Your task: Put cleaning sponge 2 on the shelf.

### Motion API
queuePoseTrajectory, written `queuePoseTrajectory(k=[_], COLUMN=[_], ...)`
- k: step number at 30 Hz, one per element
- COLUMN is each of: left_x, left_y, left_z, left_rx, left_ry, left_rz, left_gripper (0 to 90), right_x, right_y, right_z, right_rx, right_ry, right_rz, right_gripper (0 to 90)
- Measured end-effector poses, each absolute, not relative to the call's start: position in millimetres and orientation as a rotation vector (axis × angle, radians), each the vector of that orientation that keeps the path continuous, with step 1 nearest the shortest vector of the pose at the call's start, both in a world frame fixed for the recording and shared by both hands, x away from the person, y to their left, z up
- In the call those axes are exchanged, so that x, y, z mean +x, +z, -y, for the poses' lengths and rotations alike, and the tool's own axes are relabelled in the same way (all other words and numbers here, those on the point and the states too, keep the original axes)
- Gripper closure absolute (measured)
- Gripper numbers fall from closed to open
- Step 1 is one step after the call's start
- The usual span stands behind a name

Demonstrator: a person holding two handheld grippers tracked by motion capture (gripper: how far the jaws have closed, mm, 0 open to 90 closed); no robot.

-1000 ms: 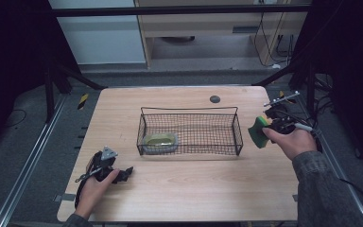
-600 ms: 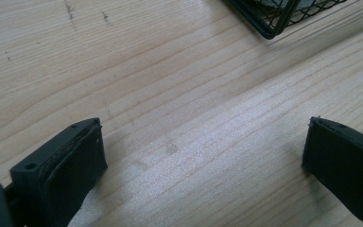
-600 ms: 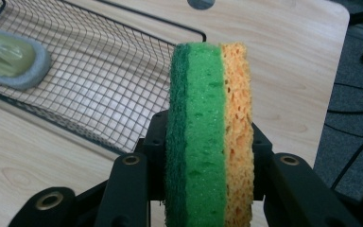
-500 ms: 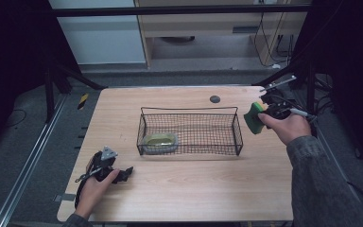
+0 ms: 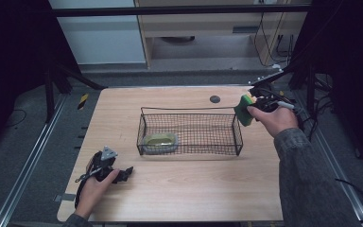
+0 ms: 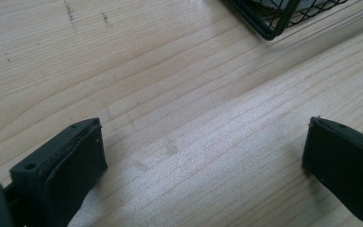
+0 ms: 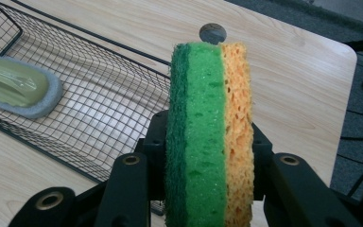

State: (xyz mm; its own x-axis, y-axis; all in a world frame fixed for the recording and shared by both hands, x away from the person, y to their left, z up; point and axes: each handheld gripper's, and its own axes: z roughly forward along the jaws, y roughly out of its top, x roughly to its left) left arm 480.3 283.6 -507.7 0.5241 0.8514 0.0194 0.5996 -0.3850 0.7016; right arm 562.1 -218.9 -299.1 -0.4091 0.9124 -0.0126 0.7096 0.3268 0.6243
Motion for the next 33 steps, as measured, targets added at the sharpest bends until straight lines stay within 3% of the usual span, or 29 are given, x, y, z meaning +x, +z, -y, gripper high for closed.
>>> queuePoseTrajectory(k=[33], left_x=[480.5], left_y=[-508.8], left_z=[-283.9], left_rx=[2.11], left_ry=[0.514], left_rz=[-1.166], left_gripper=[0.0], right_x=[606.8], right_y=[-363.7], right_z=[197.2], right_rx=[1.456], right_ry=[0.725], right_rz=[-2.326], right_gripper=[63.7])
